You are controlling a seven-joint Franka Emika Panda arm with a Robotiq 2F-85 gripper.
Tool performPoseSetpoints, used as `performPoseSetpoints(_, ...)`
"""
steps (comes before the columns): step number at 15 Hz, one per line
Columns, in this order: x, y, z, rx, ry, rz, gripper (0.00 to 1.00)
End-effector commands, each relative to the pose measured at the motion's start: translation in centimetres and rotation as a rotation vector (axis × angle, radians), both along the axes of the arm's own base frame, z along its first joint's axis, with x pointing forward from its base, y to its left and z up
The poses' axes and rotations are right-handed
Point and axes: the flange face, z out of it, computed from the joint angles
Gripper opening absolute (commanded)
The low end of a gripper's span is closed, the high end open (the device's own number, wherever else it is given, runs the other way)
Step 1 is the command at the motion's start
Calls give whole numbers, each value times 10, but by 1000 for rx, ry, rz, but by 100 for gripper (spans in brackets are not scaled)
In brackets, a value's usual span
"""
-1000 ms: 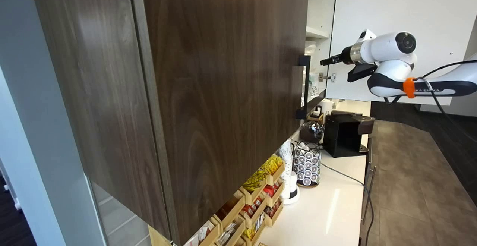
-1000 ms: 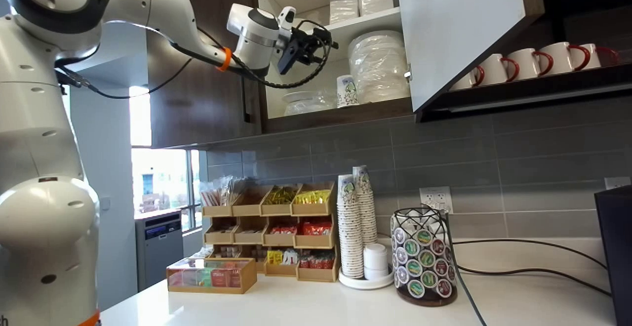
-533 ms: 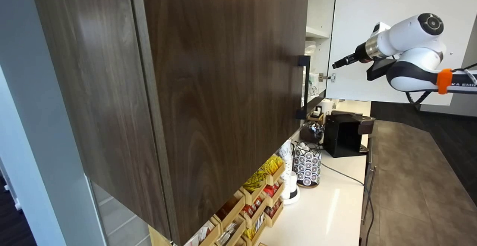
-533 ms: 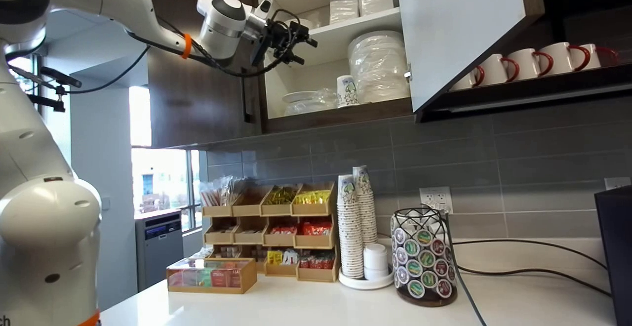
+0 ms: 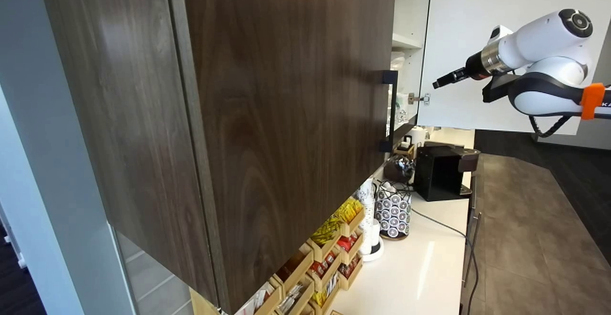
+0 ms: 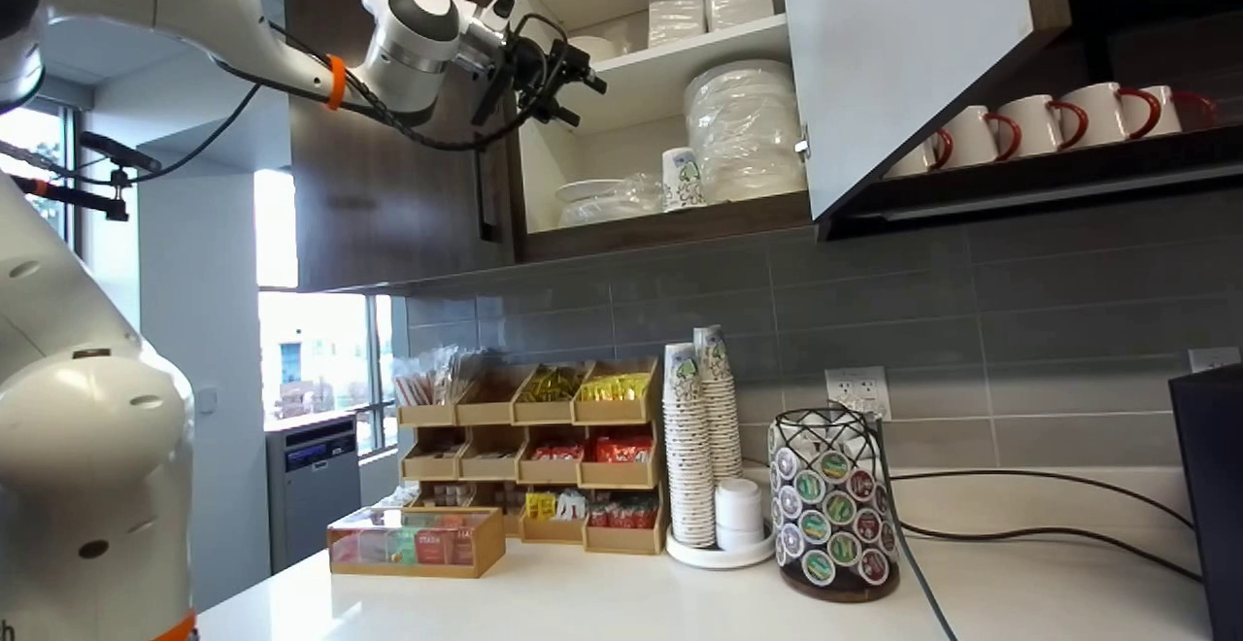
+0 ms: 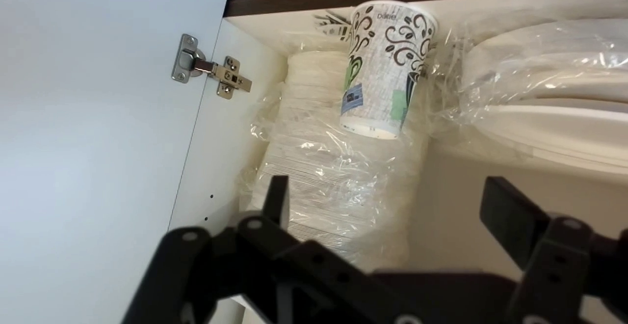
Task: Pick up the two stacked cups from the counter and place them on the bottom shelf of the upper cabinet on the left
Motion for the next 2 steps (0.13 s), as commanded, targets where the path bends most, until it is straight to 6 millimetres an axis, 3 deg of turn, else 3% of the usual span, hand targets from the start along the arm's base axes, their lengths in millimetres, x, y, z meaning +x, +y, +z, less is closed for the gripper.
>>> performPoseSetpoints(1, 2, 0, 0, -1, 3, -1, 100)
performPoseSetpoints(2, 2, -1, -1, -1, 3, -2, 100)
